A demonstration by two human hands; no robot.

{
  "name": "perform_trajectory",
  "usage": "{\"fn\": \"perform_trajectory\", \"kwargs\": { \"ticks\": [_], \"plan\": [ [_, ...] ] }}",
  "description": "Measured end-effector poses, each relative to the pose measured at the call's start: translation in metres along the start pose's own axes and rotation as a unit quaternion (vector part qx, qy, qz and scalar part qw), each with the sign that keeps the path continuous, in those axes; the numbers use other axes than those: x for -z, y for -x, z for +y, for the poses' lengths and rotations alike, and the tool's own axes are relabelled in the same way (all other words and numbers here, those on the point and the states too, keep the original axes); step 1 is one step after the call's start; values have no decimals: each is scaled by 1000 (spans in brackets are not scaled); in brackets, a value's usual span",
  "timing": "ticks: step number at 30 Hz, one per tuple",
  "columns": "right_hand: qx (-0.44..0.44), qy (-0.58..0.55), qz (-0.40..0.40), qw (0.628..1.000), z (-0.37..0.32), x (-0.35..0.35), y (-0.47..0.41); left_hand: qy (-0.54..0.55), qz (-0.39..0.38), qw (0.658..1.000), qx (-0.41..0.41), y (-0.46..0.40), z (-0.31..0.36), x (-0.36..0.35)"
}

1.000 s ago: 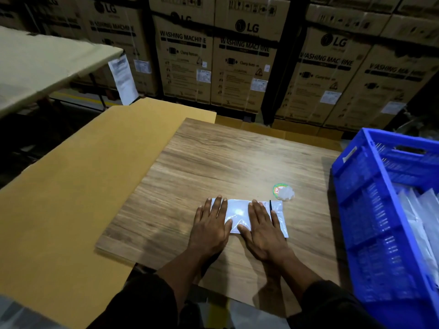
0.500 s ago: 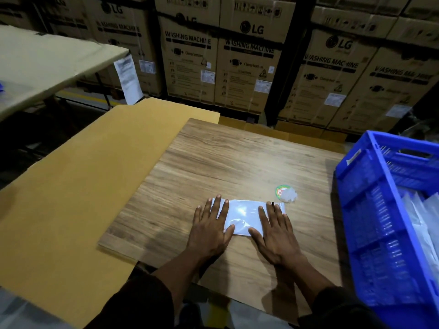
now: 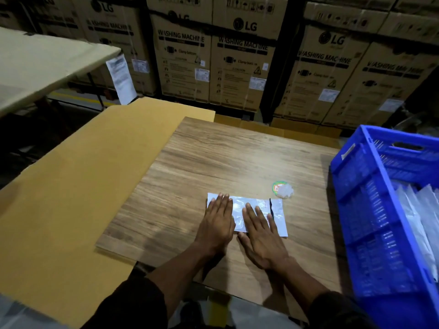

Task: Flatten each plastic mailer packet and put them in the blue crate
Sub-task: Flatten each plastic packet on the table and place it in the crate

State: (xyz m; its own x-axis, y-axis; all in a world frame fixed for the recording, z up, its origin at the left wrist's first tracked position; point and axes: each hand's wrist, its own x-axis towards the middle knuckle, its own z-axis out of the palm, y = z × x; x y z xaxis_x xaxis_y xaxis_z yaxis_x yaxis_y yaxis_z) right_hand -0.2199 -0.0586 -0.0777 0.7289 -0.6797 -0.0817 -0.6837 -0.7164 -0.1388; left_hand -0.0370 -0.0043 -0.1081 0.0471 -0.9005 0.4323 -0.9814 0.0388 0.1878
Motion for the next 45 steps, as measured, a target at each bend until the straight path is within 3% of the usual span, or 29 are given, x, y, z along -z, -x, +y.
{"fn": "perform_trajectory", "kwargs": {
  "ticks": [5,9,13,20,26,32,38,41,45],
  "plan": [
    [-3,-9,-25,1000,3,6,-1,14,3,1000,25,-8,4,-8],
    [-8,-37,-33,999,0,6,-1,12,-59,994,94,-2,2,0],
    [-28,-96,-24,995,-4,14,-8,7,-72,993,90,2,-2,1],
    [-51,-71,-55,995,-6,20,-38,-12,-106,991,79,2,-5,3],
    [-62,-8,-41,997,30,12,-12,4,-125,987,97,1,-6,8],
    [-65,17,-55,996,49,15,13,18,-135,988,72,5,-14,12],
    [96,68,12,993,36,19,9,4,-178,984,20,-4,-33,17],
    [87,52,13,995,34,18,5,3,-168,986,15,-1,-34,13],
    [82,29,59,994,32,19,6,-40,-144,986,-74,2,-28,24]
  ]
}}
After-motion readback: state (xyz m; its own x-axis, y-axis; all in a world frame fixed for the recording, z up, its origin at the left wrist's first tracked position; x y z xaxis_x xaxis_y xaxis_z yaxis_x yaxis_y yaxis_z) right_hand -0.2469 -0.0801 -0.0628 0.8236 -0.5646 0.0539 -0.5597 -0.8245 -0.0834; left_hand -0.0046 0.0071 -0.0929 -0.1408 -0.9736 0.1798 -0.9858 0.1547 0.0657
